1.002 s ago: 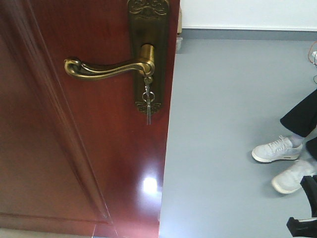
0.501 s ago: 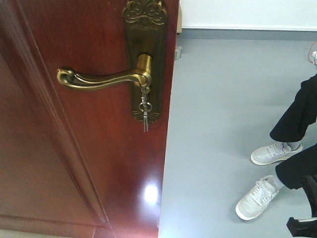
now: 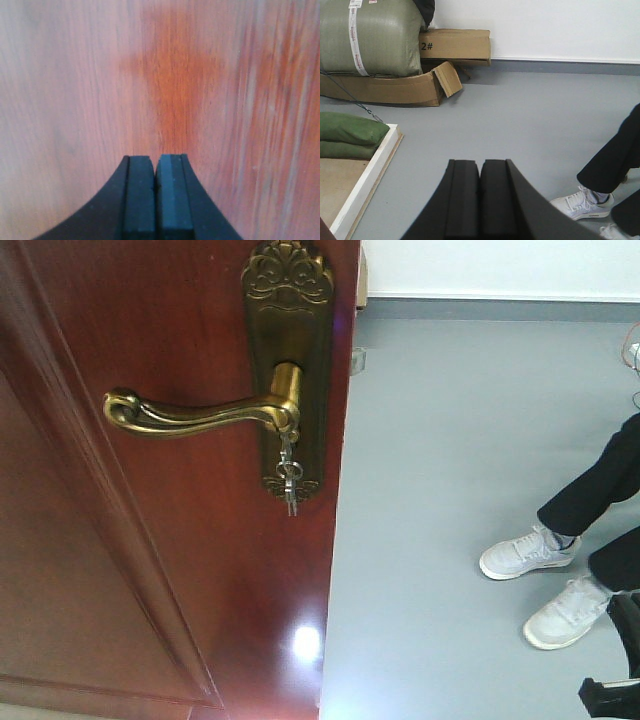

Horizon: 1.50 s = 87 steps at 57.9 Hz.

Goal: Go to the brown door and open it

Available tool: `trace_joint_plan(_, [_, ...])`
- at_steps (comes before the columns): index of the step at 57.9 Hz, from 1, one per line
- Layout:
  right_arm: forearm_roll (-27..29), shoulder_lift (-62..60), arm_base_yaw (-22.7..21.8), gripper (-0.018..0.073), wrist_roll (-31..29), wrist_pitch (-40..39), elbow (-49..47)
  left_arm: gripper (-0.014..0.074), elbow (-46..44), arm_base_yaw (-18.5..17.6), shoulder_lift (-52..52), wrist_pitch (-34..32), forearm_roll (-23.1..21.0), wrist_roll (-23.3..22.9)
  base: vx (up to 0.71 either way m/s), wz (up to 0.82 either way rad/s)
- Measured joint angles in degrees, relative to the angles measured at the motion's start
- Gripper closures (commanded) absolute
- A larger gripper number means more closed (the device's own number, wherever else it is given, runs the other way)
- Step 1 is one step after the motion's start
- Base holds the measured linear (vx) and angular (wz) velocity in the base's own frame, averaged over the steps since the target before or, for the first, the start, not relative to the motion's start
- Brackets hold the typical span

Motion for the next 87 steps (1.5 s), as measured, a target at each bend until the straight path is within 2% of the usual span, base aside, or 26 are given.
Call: trace_joint_plan(87, [0.0,0.0,0.0,0.0559,0.0,0.0,0.0,0.06,0.0,0.0,0.0,0.0,0.0,0.0,0.0,0.0])
